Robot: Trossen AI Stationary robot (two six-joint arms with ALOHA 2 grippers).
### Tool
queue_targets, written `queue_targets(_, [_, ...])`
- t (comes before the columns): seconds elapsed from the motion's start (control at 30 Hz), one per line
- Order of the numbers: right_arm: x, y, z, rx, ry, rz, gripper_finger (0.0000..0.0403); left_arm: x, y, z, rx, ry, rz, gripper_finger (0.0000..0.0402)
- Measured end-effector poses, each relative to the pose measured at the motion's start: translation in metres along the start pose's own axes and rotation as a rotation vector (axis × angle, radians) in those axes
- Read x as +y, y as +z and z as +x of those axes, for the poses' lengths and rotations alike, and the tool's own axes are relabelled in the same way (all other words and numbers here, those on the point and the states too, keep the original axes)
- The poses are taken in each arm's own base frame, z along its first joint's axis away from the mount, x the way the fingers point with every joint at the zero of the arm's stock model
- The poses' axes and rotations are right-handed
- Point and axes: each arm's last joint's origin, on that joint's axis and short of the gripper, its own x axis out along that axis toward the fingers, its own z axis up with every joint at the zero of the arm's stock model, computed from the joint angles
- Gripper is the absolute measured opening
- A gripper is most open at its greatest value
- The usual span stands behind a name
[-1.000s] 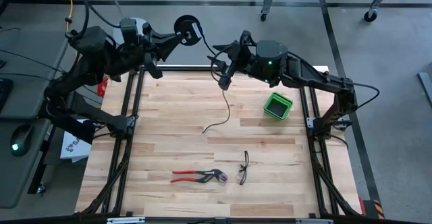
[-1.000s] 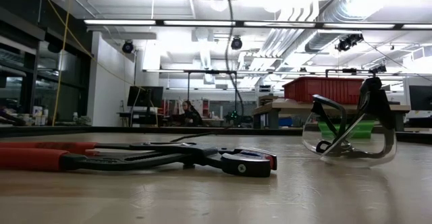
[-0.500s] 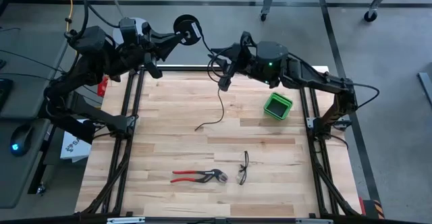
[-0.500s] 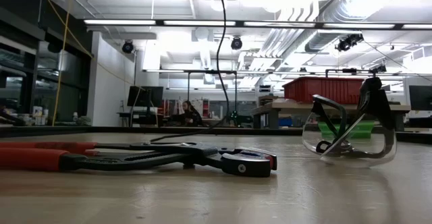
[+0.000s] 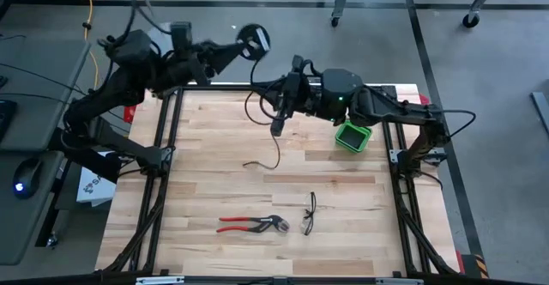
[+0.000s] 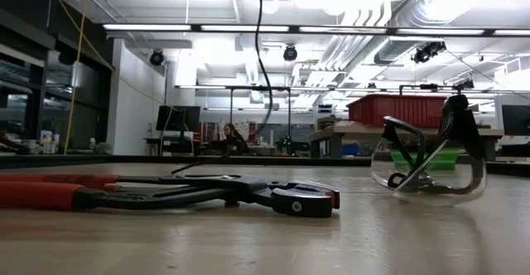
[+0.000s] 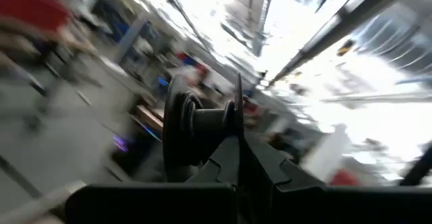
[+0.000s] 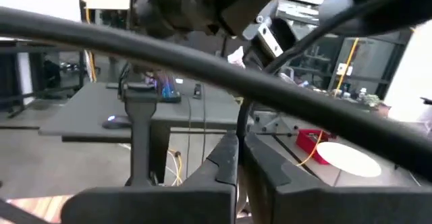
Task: Coil cords
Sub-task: Coil the black wire on the black spool
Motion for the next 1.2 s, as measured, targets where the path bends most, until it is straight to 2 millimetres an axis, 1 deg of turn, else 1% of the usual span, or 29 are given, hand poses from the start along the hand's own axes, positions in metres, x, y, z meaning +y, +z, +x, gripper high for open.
queue_targets(0.13, [0.002,0.002,0.006,-0.07,0.005,0.018,0.0001,0.003,-0.006,0.01,0.059,-0.062,-0.171,0.0])
queue_targets(0.37, [0.001,0.006,0.01,-0.152,0.003,0.009,0.0,0.003,-0.014,0.019,0.165,-0.129,-0.44,0.0])
queue_targets(0.53, [-0.005,0.004,0.013,-0.148,-0.02,-0.026,0.0,-0.004,-0.017,0.017,0.216,-0.164,-0.56,0.0])
queue_targets(0.7, [-0.014,0.006,0.014,-0.182,-0.054,-0.081,0.0,-0.013,-0.022,0.012,0.268,-0.18,-0.646,0.0])
queue_targets(0.8, [-0.021,0.007,0.015,-0.199,-0.076,-0.091,0.0,-0.016,-0.026,0.008,0.306,-0.161,-0.667,0.0])
queue_targets(0.93, [-0.026,0.007,0.016,-0.203,-0.094,-0.119,0.0,-0.014,-0.03,0.003,0.344,-0.109,-0.651,0.0])
queue_targets(1.07, [-0.029,0.006,0.016,-0.189,-0.106,-0.194,0.0,-0.013,-0.027,-0.006,0.358,-0.082,-0.572,0.0])
queue_targets(1.2, [-0.035,0.007,0.013,-0.165,-0.129,-0.26,0.0,-0.006,-0.02,-0.02,0.371,-0.019,-0.484,0.0])
